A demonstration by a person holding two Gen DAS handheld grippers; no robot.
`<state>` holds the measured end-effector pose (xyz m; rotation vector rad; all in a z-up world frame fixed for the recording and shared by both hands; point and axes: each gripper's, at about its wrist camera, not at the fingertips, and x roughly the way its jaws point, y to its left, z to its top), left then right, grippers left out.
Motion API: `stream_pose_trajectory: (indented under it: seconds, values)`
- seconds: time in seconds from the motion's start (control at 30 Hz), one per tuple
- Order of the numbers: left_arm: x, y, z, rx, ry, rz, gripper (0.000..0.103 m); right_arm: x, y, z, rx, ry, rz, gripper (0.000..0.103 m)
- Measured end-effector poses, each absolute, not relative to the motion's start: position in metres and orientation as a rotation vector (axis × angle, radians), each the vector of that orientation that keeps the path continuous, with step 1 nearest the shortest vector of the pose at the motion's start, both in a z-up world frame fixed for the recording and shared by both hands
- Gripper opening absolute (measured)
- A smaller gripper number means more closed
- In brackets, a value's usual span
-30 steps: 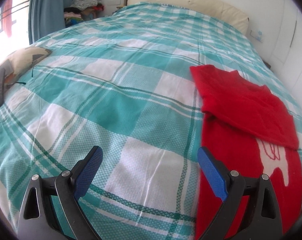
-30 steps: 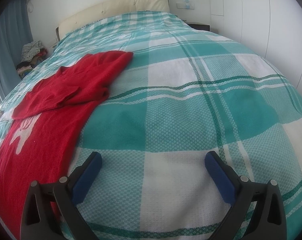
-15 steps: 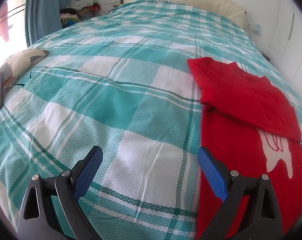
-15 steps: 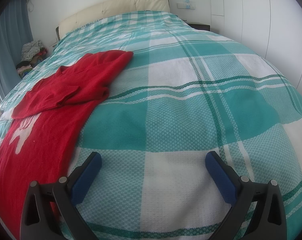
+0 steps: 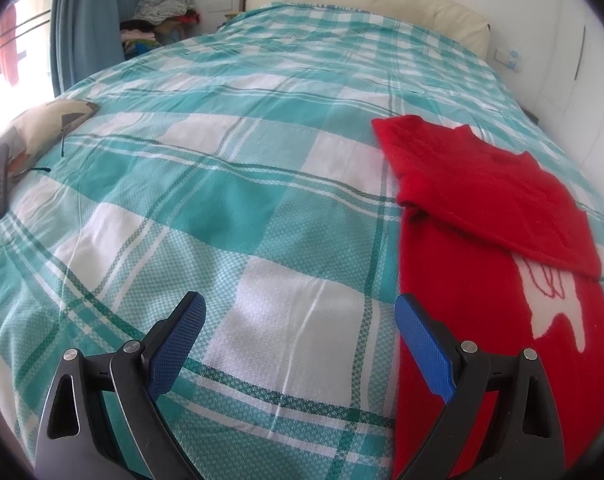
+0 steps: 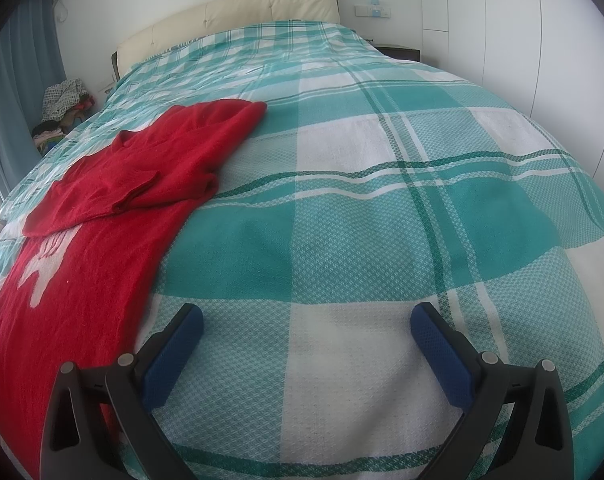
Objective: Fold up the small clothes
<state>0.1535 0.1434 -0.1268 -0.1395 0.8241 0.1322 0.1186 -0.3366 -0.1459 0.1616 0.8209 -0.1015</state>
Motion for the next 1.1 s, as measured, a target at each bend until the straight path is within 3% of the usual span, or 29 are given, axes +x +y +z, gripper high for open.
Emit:
stream_pose_trajectory:
  seconds: [0.5,0.73,0.87,0.97,1.1]
  values:
    - [0.145,0.146,-0.126,-0.154,0.856,0.113,0.096,0.118,-0.337,-0.144,0.166,0.818,-0.098,0.102]
    - [0.082,0.149,-0.128,-0.324,0.981,-0.143,0.096,0.060,-0.336,-0.096,0.339,0.737,0.062,0.102]
    - [0.052,0.131,-0.126,-0.273,1.025,-0.205,0.095,0.023,-0.303,-0.098,0.361,0.867,0.231,0.101]
    - [0.039,0.114,-0.124,-0.249,1.059,-0.276,0.083,0.002,-0.277,-0.109,0.382,0.972,0.353,0.090]
    - [0.030,0.095,-0.128,-0.131,1.078,-0.261,0.070,-0.006,-0.261,-0.122,0.391,1.029,0.390,0.084]
